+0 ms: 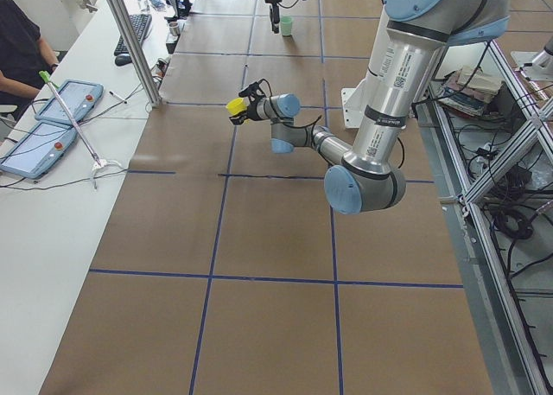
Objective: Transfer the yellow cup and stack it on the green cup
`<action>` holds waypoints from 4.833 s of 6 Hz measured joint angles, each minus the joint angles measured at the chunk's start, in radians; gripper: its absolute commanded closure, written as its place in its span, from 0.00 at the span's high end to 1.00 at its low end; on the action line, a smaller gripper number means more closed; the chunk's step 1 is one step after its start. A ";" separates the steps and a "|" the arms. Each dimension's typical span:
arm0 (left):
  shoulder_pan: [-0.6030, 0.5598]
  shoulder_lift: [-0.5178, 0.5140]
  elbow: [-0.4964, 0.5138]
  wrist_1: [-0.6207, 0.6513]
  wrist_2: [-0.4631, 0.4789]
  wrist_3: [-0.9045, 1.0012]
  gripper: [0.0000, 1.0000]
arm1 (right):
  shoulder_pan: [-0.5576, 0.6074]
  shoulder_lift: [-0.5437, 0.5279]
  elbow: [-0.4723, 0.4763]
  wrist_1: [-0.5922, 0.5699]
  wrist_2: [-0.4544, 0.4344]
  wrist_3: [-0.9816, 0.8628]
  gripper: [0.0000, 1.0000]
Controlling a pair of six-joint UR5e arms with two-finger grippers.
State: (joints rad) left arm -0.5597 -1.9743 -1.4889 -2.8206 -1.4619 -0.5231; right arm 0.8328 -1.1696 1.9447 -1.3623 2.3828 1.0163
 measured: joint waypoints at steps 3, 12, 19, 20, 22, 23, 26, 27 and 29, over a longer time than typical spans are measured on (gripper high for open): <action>0.099 -0.029 -0.060 -0.049 -0.113 0.074 0.01 | -0.058 0.148 -0.128 0.004 -0.034 0.118 1.00; 0.232 -0.069 -0.068 -0.045 -0.112 0.120 0.26 | -0.209 0.246 -0.218 0.005 -0.057 0.176 0.99; 0.234 -0.095 -0.074 -0.046 -0.101 0.120 0.99 | -0.243 0.228 -0.219 0.031 -0.094 0.177 0.00; 0.234 -0.097 -0.074 -0.045 -0.100 0.120 1.00 | -0.243 0.224 -0.217 0.039 -0.095 0.178 0.00; 0.235 -0.098 -0.073 -0.044 -0.099 0.121 1.00 | -0.244 0.217 -0.215 0.043 -0.096 0.199 0.00; 0.235 -0.098 -0.073 -0.043 -0.098 0.121 1.00 | -0.244 0.216 -0.214 0.043 -0.097 0.221 0.00; 0.233 -0.100 -0.074 -0.045 -0.099 0.120 1.00 | -0.221 0.180 -0.184 0.044 -0.136 0.322 0.00; 0.234 -0.101 -0.074 -0.045 -0.100 0.119 1.00 | -0.191 0.128 -0.160 0.043 -0.179 0.345 0.00; 0.234 -0.101 -0.074 -0.044 -0.099 0.079 1.00 | -0.060 -0.027 -0.084 0.040 -0.222 0.378 0.00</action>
State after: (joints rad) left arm -0.3257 -2.0754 -1.5631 -2.8650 -1.5605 -0.4445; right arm 0.7723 -1.1967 1.8608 -1.3227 2.1610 1.3945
